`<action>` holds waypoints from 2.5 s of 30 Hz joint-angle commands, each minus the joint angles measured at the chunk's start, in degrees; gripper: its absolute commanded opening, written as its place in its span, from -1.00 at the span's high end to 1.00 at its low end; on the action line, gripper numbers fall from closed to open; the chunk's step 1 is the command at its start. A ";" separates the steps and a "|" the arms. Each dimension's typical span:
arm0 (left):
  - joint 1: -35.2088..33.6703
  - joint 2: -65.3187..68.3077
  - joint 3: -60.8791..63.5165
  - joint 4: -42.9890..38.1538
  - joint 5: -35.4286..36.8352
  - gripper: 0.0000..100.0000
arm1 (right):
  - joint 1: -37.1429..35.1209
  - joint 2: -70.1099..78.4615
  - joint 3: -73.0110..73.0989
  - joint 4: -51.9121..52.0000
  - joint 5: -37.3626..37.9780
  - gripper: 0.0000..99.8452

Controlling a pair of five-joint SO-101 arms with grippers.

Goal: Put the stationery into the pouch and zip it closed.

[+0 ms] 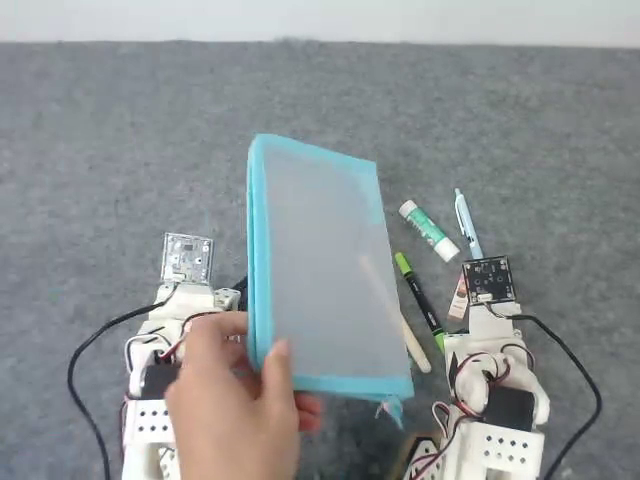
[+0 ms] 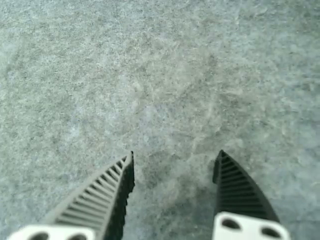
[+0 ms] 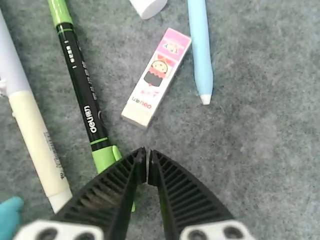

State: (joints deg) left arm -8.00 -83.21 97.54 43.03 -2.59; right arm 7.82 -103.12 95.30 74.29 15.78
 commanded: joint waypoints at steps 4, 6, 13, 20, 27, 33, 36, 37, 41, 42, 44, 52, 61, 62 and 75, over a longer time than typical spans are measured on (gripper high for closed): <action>7.74 -8.09 -0.66 10.99 0.53 0.52 | 0.57 -0.84 1.14 0.75 -0.79 0.98; 8.18 -10.90 -0.66 14.77 0.70 0.52 | 0.57 -0.84 1.14 0.75 -0.79 0.98; 8.09 -20.31 -0.84 29.01 0.62 0.52 | 0.57 -0.84 1.14 0.75 -0.79 0.98; 8.09 -21.01 -0.92 29.27 0.70 0.52 | 0.57 -0.84 1.14 0.75 -0.79 0.98; 8.09 -21.01 -0.92 29.27 0.70 0.52 | 0.57 -0.84 1.14 0.75 -0.79 0.98; 8.09 -21.01 -0.92 29.27 0.70 0.52 | 0.57 -0.84 1.14 0.75 -0.79 0.98; 8.09 -21.01 -0.92 29.27 0.70 0.52 | 0.57 -0.84 1.14 0.75 -0.79 0.98; 8.09 -21.01 -0.92 29.27 0.70 0.52 | 0.57 -0.84 1.14 0.75 -0.79 0.98; 8.09 -21.01 -0.92 29.27 0.70 0.52 | 0.57 -0.84 1.14 0.75 -0.79 0.98; 8.09 -21.01 -0.92 29.27 0.70 0.52 | 0.57 -0.84 1.14 0.75 -0.79 0.98; 8.09 -21.01 -0.92 29.27 0.70 0.52 | 0.57 -0.84 1.14 0.75 -0.79 0.98; 8.18 -21.01 -0.92 29.27 0.70 0.52 | 0.57 -0.84 1.14 0.75 -0.79 0.98; 8.09 -21.01 -0.92 29.27 0.70 0.52 | 0.66 -0.84 1.14 0.75 -0.79 0.98; 8.09 -21.01 -0.92 29.27 0.70 0.52 | 0.66 -0.84 1.14 0.75 -0.79 0.98; 8.09 -21.01 -0.92 29.27 0.70 0.52 | 0.57 -0.84 1.14 0.75 -0.79 0.98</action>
State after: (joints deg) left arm -0.18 -102.81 97.27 72.04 -2.59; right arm 7.82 -103.12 95.30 74.29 15.78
